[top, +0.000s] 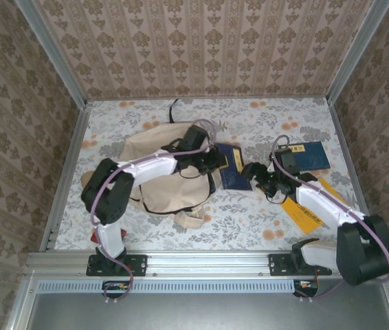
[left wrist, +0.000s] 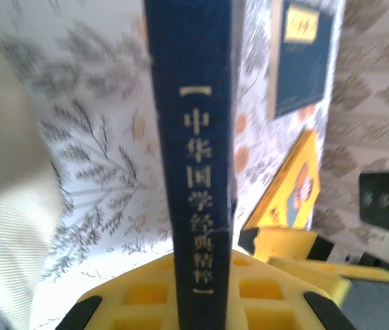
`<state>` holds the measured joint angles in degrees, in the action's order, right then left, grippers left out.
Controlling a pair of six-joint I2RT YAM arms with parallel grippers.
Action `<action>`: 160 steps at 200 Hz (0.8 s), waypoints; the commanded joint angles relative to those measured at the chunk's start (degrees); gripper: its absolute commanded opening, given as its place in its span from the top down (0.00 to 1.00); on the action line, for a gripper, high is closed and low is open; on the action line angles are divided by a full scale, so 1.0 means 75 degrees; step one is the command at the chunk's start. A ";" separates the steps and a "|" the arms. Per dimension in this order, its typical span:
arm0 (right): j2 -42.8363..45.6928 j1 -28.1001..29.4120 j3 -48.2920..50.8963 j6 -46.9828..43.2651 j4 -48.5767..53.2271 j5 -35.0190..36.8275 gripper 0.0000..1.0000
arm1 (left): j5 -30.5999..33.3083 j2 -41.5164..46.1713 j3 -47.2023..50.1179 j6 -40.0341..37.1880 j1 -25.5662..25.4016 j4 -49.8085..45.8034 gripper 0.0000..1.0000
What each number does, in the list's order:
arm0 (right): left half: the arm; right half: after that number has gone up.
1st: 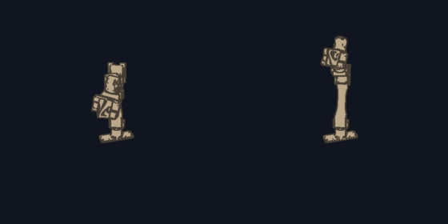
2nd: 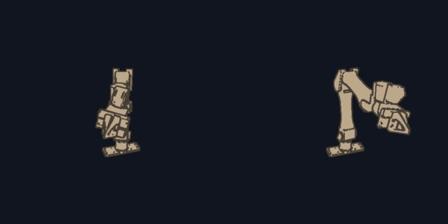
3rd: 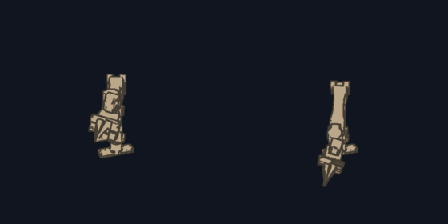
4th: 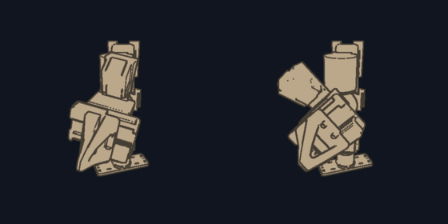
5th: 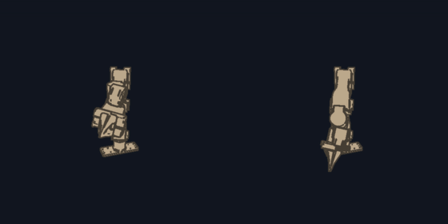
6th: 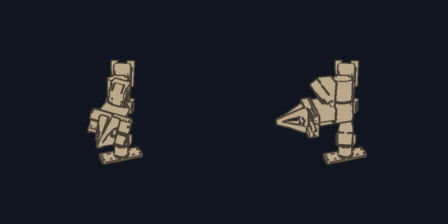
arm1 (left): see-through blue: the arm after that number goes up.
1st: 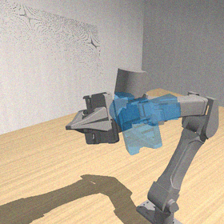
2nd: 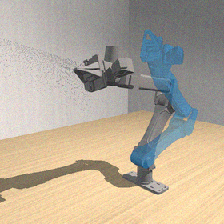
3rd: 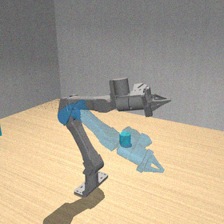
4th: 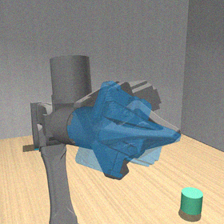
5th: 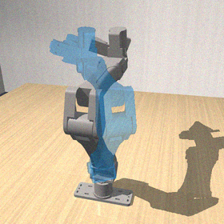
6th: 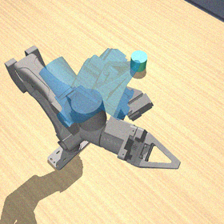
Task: Pack the student bag
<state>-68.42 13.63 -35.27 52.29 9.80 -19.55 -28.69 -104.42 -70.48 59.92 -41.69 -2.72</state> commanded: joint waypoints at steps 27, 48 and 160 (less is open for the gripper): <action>0.0402 0.0770 0.0717 0.2394 -0.3388 -0.0769 0.02 | 0.0335 0.1600 0.0591 0.0186 0.1020 0.0992 1.00; 0.0222 0.1068 0.0729 0.3090 -0.4359 -0.0722 0.00 | 0.0419 0.2124 0.0847 0.0602 0.1310 0.1387 1.00; -0.1872 0.1740 -0.0183 0.5260 -0.8423 -0.0256 0.07 | 0.0490 0.2777 0.1613 0.2185 0.1563 0.2711 1.00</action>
<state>-78.87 25.74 -34.00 87.13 -43.66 -22.74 -24.18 -83.83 -58.85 72.31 -30.17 11.03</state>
